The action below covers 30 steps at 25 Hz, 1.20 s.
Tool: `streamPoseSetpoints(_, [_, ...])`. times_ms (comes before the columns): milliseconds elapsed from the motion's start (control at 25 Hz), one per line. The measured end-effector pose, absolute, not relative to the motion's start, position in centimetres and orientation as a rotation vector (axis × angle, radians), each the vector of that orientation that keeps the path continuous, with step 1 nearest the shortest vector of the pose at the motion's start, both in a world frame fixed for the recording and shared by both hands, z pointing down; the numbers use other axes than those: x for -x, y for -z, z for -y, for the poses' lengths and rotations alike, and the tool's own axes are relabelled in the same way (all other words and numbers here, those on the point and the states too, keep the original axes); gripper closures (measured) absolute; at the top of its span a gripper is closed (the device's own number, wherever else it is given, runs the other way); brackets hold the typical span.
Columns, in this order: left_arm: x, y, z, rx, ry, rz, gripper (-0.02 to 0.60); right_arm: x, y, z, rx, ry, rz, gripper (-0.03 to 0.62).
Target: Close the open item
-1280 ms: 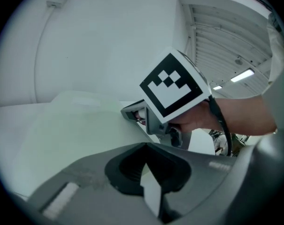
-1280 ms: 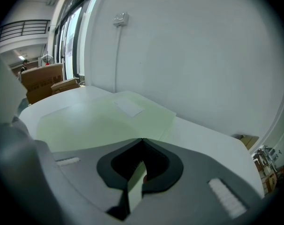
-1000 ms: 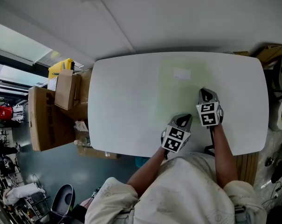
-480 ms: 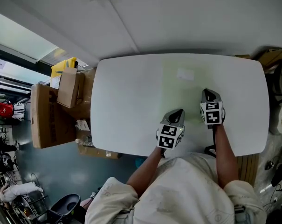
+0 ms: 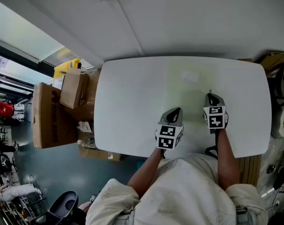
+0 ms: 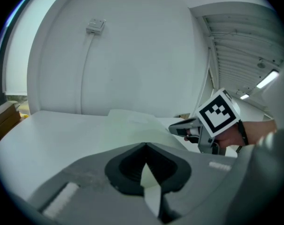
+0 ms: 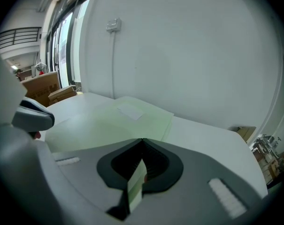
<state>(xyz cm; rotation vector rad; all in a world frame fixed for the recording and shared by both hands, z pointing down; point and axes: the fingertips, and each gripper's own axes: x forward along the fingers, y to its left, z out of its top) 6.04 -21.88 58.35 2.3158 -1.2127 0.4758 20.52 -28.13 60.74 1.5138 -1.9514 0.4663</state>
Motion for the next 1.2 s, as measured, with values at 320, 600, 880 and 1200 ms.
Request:
streamPoseSetpoints(320, [-2.8, -57.4, 21.8, -2.331, -0.465, 1.261, 0.58, -18.2, -58.7, 25.7, -1.536, -0.435, 1.97, 0.592])
streamPoseSetpoints(600, [1.2, -54.0, 22.7, -2.385, -0.4, 1.341, 0.58, -16.0, -55.1, 23.6, -1.603, -0.343, 2.017, 0.592])
streamPoseSetpoints(880, [5.2, -49.6, 22.9, -2.464, -0.332, 1.45, 0.58, -13.6, -49.4, 22.4, -1.701, -0.194, 2.082, 0.592])
streamPoseSetpoints(1200, [9.8, -44.6, 22.9, -2.543, -0.251, 1.61, 0.58, -10.1, -42.5, 22.8, -1.765, -0.027, 2.189, 0.592])
